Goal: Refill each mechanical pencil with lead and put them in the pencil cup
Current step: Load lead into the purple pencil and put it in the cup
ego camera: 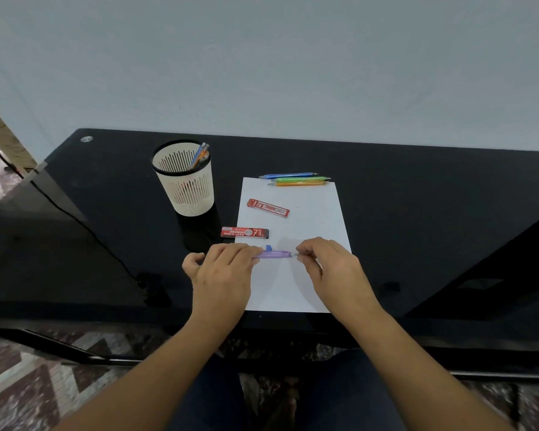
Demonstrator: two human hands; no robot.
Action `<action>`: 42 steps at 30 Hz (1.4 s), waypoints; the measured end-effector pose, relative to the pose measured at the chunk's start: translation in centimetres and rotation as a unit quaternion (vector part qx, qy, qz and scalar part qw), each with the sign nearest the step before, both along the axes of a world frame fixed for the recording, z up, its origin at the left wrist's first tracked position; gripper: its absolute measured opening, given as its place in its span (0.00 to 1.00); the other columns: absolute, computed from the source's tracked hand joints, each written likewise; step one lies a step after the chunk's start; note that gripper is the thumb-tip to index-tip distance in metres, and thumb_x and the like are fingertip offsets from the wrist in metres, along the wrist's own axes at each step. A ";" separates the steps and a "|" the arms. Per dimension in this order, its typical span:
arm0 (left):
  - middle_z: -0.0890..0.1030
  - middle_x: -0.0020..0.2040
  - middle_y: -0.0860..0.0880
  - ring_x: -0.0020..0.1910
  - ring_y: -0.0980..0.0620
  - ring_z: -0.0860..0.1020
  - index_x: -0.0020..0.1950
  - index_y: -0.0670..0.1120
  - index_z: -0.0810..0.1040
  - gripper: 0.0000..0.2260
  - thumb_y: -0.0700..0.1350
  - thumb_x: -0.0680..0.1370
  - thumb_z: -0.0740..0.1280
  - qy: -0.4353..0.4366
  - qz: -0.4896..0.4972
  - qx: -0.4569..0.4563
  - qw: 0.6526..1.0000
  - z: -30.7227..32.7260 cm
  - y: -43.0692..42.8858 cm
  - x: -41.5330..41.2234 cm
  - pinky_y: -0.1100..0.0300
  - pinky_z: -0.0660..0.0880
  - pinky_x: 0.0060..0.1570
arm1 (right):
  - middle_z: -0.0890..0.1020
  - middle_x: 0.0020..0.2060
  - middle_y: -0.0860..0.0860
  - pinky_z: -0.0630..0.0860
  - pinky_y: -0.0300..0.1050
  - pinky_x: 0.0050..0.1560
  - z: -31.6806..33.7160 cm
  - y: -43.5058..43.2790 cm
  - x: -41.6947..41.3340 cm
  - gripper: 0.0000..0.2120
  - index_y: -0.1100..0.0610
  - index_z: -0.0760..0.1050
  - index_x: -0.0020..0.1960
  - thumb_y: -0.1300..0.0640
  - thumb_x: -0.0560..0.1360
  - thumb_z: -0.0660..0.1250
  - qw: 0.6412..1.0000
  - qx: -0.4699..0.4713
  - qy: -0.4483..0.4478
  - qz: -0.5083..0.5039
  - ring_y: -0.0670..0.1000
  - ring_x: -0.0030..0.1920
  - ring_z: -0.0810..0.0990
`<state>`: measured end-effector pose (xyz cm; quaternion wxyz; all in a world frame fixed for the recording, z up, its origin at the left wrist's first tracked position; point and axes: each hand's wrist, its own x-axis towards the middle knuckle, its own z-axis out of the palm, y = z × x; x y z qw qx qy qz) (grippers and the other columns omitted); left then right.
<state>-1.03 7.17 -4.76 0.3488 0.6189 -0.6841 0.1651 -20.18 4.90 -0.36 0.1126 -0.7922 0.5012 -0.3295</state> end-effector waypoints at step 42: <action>0.83 0.49 0.53 0.50 0.51 0.78 0.51 0.50 0.83 0.06 0.45 0.76 0.68 -0.008 0.003 -0.003 1.000 -0.1 0.0 0.0 0.49 0.60 0.52 | 0.75 0.50 0.50 0.71 0.45 0.51 -0.6 -2.0 -1.7 0.10 0.56 0.75 0.54 0.55 0.81 0.57 0.977 0.073 0.195 -0.041 0.49 0.47 0.69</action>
